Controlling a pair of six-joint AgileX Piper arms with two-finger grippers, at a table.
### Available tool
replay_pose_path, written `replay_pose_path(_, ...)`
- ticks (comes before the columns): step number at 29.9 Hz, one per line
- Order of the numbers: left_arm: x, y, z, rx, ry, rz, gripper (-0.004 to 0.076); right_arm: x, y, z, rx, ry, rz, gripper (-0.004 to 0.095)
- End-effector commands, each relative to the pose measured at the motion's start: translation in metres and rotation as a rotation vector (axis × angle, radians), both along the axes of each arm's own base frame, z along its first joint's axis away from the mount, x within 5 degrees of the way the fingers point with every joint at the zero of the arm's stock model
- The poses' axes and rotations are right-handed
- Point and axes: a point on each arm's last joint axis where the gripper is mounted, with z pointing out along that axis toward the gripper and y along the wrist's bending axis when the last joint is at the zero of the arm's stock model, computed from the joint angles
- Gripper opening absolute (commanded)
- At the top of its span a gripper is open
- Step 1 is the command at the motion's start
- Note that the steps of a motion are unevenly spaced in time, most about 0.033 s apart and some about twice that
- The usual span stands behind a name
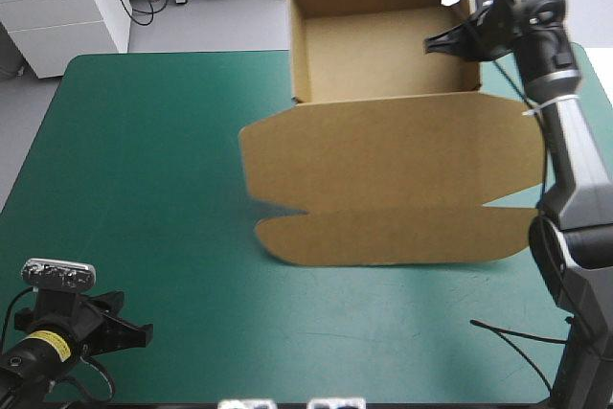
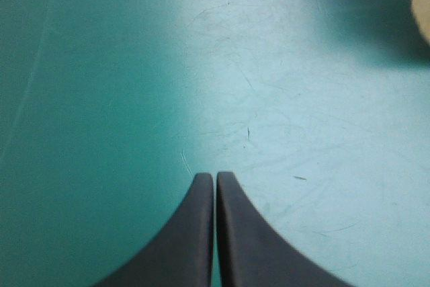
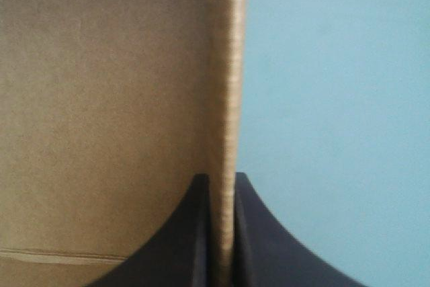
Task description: Fold the box
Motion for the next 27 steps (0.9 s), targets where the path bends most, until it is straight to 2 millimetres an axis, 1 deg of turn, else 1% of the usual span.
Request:
replay_pose_path(1, 0.003, -0.001, 0.011, -0.026, -0.068, 0.0, -0.0008, -0.03, -0.06, 0.05, -0.029, -0.147, -0.142, -0.0019)
replay_pose_path(4, 0.004, -0.001, 0.011, -0.023, -0.07, 0.0, -0.0008, -0.029, -0.104, 0.043, 0.006, -0.123, -0.24, -0.0019)
replay_pose_path(7, 0.004, -0.001, 0.011, -0.024, -0.072, 0.0, -0.0008, -0.023, -0.145, 0.024, 0.058, -0.07, -0.32, -0.0019)
replay_pose_path(10, 0.004, -0.001, 0.011, -0.025, -0.074, -0.001, -0.0008, -0.015, -0.176, 0.002, 0.096, -0.021, -0.38, -0.0019)
replay_pose_path(12, 0.004, -0.001, 0.011, -0.024, -0.073, 0.0, -0.0008, -0.008, -0.189, -0.014, 0.114, 0.012, -0.403, -0.0019)
replay_pose_path(15, 0.004, -0.001, 0.011, -0.024, -0.073, 0.0, -0.0008, 0.007, -0.199, -0.043, 0.142, 0.077, -0.399, -0.0019)
replay_pose_path(18, 0.004, -0.001, 0.011, -0.024, -0.073, 0.0, -0.0008, 0.022, -0.203, -0.073, 0.149, 0.148, -0.395, -0.0019)
replay_pose_path(20, 0.004, -0.001, 0.011, -0.024, -0.071, 0.0, -0.0008, 0.029, -0.206, -0.09, 0.168, 0.181, -0.417, -0.0019)
replay_pose_path(24, 0.004, -0.001, 0.011, -0.019, -0.072, -0.004, -0.0008, 0.04, -0.21, -0.117, 0.192, 0.236, -0.442, -0.0019)
replay_pose_path(27, 0.003, -0.001, 0.01, -0.017, -0.065, -0.003, -0.0008, 0.041, -0.21, -0.127, 0.196, 0.263, -0.445, -0.0019)
